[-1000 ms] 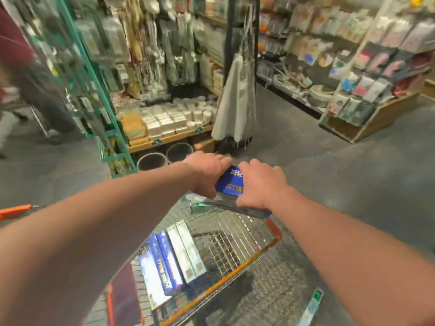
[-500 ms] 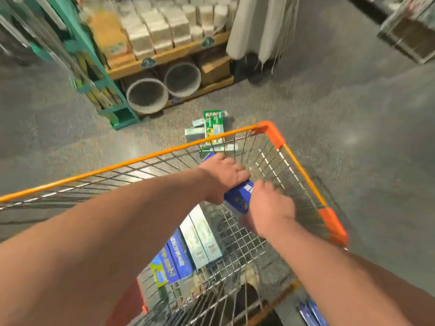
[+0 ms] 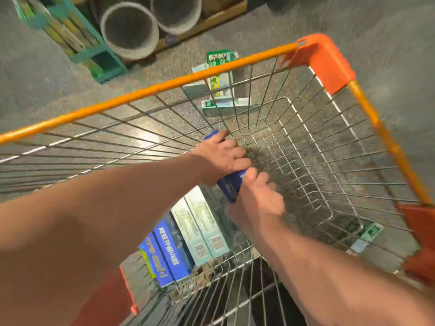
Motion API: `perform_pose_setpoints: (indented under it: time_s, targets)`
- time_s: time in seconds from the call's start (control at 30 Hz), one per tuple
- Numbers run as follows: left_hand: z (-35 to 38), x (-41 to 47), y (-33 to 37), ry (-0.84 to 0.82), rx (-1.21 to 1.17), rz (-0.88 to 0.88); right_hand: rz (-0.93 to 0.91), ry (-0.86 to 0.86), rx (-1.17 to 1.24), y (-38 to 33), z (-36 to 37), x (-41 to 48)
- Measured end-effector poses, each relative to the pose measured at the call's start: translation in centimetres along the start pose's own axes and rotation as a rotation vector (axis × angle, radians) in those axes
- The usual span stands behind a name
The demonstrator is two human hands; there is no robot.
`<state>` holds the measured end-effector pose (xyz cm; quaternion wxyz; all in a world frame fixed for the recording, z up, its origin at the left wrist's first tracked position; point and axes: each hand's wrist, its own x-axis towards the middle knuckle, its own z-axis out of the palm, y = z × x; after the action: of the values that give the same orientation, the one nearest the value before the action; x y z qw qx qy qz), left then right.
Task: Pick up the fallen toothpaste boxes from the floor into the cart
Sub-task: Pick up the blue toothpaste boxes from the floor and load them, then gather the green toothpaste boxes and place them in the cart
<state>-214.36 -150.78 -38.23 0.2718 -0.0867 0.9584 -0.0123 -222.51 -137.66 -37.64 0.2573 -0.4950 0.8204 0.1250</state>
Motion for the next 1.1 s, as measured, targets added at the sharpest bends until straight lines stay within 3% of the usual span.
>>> perform_pose_setpoints:
  time_s: [0.17, 0.27, 0.47, 0.83, 1.1]
  targets:
    - [0.1, -1.2, -1.1, -0.013, 0.017, 0.068, -0.026, 0.074, -0.019, -1.8, 0.2, -0.9]
    - [-0.5, -1.9, -1.2, -0.090, -0.026, 0.092, -0.082, -0.052, 0.014, -1.9, 0.7, -1.3]
    - [-0.6, -3.1, -1.5, -0.181, -0.070, 0.095, -0.126, -0.096, 0.038, -2.6, 1.1, -2.1]
    - [-2.0, -3.8, 0.9, -0.237, -0.082, -0.054, -0.105, -0.177, -0.122, -1.3, -1.0, -2.9]
    - [-13.1, -12.0, 2.7, -0.276, -0.238, -0.265, -0.041, -0.160, -0.044, 2.9, -10.3, -8.0]
